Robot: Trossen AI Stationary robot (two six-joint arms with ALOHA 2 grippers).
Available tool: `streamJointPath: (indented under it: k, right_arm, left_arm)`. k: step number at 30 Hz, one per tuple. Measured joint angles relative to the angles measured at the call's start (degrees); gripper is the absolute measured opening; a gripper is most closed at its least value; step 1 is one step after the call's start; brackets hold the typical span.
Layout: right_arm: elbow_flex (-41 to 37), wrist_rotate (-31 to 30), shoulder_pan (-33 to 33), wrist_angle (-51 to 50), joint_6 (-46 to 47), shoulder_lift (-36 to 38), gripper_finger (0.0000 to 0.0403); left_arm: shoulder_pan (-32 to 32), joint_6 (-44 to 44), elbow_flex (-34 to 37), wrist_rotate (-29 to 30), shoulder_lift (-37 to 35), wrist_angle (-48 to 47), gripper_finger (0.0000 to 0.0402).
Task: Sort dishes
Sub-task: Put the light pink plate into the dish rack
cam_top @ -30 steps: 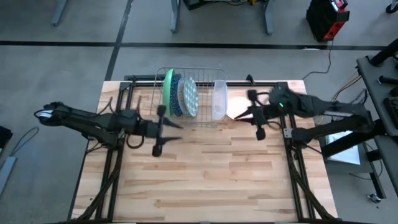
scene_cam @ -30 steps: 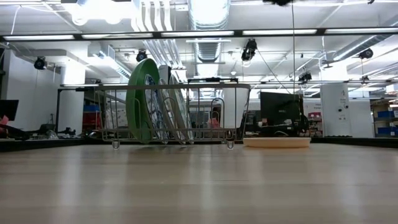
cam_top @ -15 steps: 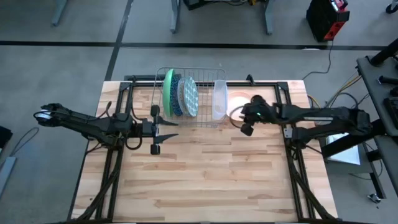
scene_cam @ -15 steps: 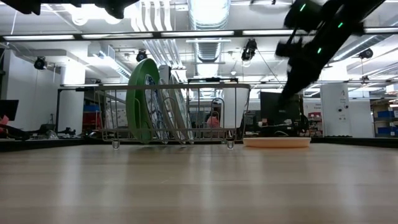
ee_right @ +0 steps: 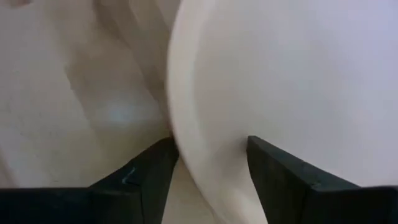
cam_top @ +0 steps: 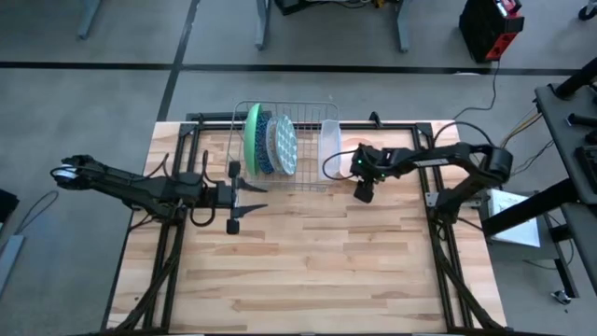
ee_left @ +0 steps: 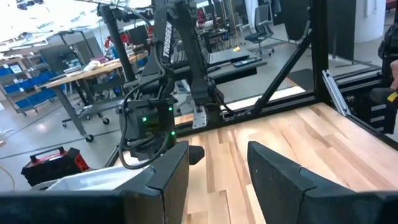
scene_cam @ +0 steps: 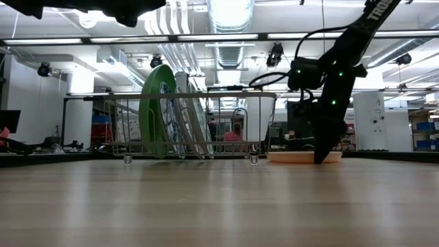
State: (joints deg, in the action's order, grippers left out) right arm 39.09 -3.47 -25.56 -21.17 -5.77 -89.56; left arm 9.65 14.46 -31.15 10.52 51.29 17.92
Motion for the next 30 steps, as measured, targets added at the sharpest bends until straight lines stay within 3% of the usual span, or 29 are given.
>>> streamJointPath:
  k: [4,10,15,20,25,27,30]
  right_arm:
    - [0.3,-0.2,0.1,0.4,-0.3,-2.4,0.0161]
    - [-0.2,2.8,0.1,0.1,3.1,1.0,0.0019]
    - [-1.1,0.3,0.3,0.5,10.2,9.7,0.0004]
    - [-1.3,-4.0,2.5,0.8,23.5,23.3,0.0001]
    - [-1.3,-5.4,7.4,11.8,26.5,38.2,0.0001]
    - [-1.3,-2.5,10.2,19.4,24.6,43.3,0.0000]
    - [-1.2,9.6,12.0,30.2,22.5,46.5,0.0000]
  left_arm:
    - [0.0,0.0,0.1,0.0,0.0,-1.0,0.0153]
    - [0.0,-0.5,0.1,1.1,-0.3,-1.0,0.0153]
    - [0.0,-4.4,0.1,6.5,-2.3,-1.5,0.0153]
    - [0.0,-6.6,0.1,7.0,-6.0,-2.1,0.0153]
    - [0.0,-5.8,0.1,7.0,-9.4,-0.9,0.0153]
    - [0.0,-4.8,0.1,7.0,-10.6,-1.5,0.0153]
    - [0.0,-2.7,0.1,7.0,-11.1,-2.4,0.0153]
